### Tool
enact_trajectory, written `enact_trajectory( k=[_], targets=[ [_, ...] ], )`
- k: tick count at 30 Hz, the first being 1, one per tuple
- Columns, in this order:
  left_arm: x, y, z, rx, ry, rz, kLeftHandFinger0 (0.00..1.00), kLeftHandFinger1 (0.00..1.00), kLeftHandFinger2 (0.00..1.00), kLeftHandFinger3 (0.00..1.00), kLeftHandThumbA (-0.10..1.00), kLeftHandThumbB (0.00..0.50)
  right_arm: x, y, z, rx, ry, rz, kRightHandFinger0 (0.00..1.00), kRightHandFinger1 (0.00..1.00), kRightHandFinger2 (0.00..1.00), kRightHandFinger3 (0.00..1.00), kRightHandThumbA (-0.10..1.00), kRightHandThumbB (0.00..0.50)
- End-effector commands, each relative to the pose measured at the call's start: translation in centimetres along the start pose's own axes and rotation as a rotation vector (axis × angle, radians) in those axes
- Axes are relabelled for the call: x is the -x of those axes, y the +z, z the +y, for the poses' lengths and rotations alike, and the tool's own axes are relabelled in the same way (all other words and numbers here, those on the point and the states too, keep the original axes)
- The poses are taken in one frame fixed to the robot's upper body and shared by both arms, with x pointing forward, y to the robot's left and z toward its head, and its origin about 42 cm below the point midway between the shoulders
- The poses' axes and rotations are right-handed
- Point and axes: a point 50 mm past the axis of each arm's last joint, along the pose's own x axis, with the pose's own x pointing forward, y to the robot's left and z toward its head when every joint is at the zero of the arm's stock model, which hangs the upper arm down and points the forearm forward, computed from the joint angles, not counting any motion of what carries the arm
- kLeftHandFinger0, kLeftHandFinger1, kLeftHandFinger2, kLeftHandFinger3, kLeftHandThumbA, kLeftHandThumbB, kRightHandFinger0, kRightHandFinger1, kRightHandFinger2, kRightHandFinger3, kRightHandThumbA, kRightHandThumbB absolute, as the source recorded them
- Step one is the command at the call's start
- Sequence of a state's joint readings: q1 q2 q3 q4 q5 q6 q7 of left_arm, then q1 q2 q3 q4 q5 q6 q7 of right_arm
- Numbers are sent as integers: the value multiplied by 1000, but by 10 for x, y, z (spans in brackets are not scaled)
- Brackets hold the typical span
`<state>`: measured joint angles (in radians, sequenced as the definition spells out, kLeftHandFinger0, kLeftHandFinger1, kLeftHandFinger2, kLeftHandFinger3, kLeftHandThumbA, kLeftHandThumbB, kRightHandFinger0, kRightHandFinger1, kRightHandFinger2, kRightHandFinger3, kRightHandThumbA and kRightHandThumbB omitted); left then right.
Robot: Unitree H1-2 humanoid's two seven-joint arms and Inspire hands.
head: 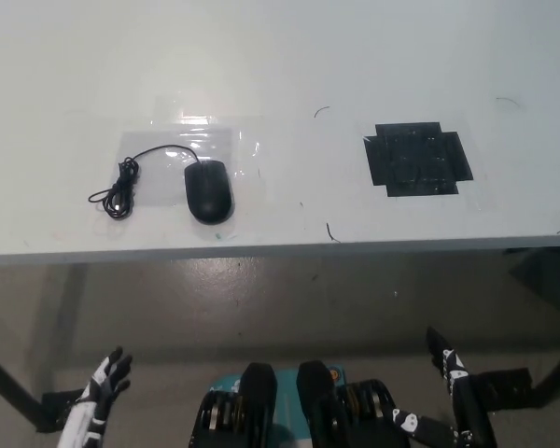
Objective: The robot uses left hand to click on the left button of the black mouse, which is placed on the left area of the table
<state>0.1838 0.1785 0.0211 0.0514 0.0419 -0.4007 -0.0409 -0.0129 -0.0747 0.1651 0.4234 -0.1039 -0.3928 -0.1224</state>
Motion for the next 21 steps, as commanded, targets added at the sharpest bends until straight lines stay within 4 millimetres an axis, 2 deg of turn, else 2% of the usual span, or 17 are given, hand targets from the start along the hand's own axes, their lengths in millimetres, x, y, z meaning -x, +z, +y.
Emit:
enact_trajectory(
  k=[1, 2, 3, 4, 5, 6, 7, 8, 9, 10, 11, 12, 14, 17, 18, 19, 21],
  targets=[
    [-3, 53, 27, 37, -86, -156, 1000, 946, 999, 1000, 1000, 273, -11, 16, -7, 3, -37, -119, 1000, 1000, 1000, 1000, 1000, 402],
    [-3, 66, 33, 39, -120, -189, 1000, 845, 885, 1000, 1000, 291, -9, 15, -7, 1, -41, -115, 1000, 1000, 1000, 1000, 1000, 402],
    [-4, 77, 39, 39, -145, -220, 1000, 811, 835, 1000, 1000, 295, -7, 14, -7, 1, -44, -114, 1000, 1000, 1000, 1000, 1000, 402],
    [-5, 87, 43, 35, -155, -236, 946, 730, 745, 1000, 1000, 357, -6, 14, -8, 3, -46, -115, 1000, 1000, 1000, 1000, 1000, 398],
    [-8, 110, 52, 25, -158, -261, 880, 645, 641, 1000, 1000, 373, -7, 15, -7, 4, -48, -115, 1000, 1000, 1000, 1000, 1000, 398],
    [-10, 122, 56, 25, -155, -288, 754, 578, 567, 1000, 1000, 376, -6, 14, -7, 8, -48, -115, 1000, 1000, 1000, 1000, 1000, 398],
    [-11, 133, 59, 10, -152, -317, 490, 412, 442, 1000, 1000, 374, -6, 14, -7, 8, -46, -114, 1000, 1000, 1000, 1000, 1000, 404],
    [-12, 140, 62, -9, -149, -338, 400, 347, 398, 1000, 1000, 371, -6, 14, -7, 6, -43, -114, 1000, 1000, 1000, 1000, 1000, 405],
    [-16, 152, 67, -43, -143, -375, 55, 67, 248, 1000, 1000, 357, -7, 14, -7, 9, -45, -114, 1000, 1000, 1000, 1000, 1000, 407],
    [-20, 160, 70, -59, -141, -395, 11, 13, 212, 1000, 1000, 356, -8, 15, -7, 12, -49, -117, 1000, 1000, 1000, 1000, 1000, 408],
    [-25, 170, 74, -81, -142, -415, 0, 1, 41, 1000, 1000, 372, -8, 15, -7, 13, -51, -117, 1000, 1000, 1000, 1000, 1000, 398],
    [-28, 176, 77, -90, -145, -427, 0, 0, 2, 1000, 1000, 374, -9, 15, -6, 13, -52, -117, 1000, 1000, 1000, 1000, 1000, 396],
    [-36, 192, 82, -112, -143, -425, 0, 0, 0, 1000, 1000, 461, -9, 15, -7, 15, -54, -118, 1000, 1000, 1000, 1000, 1000, 403],
    [-58, 220, 92, -133, -179, -471, 0, 0, 0, 1000, 1000, 449, -11, 16, -9, 24, -59, -122, 1000, 1000, 1000, 1000, 1000, 402],
    [-77, 242, 100, -155, -212, -489, 0, 0, 0, 1000, 1000, 467, -12, 16, -10, 22, -58, -124, 1000, 1000, 1000, 1000, 1000, 399],
    [-80, 245, 100, -153, -217, -488, 0, 0, 0, 1000, 1000, 467, -12, 16, -11, 23, -57, -122, 1000, 1000, 1000, 1000, 1000, 398],
    [-102, 265, 108, -165, -233, -492, 0, 0, 0, 1000, 1000, 442, -11, 15, -12, 17, -53, -120, 1000, 1000, 1000, 1000, 1000, 395]
  ],
)
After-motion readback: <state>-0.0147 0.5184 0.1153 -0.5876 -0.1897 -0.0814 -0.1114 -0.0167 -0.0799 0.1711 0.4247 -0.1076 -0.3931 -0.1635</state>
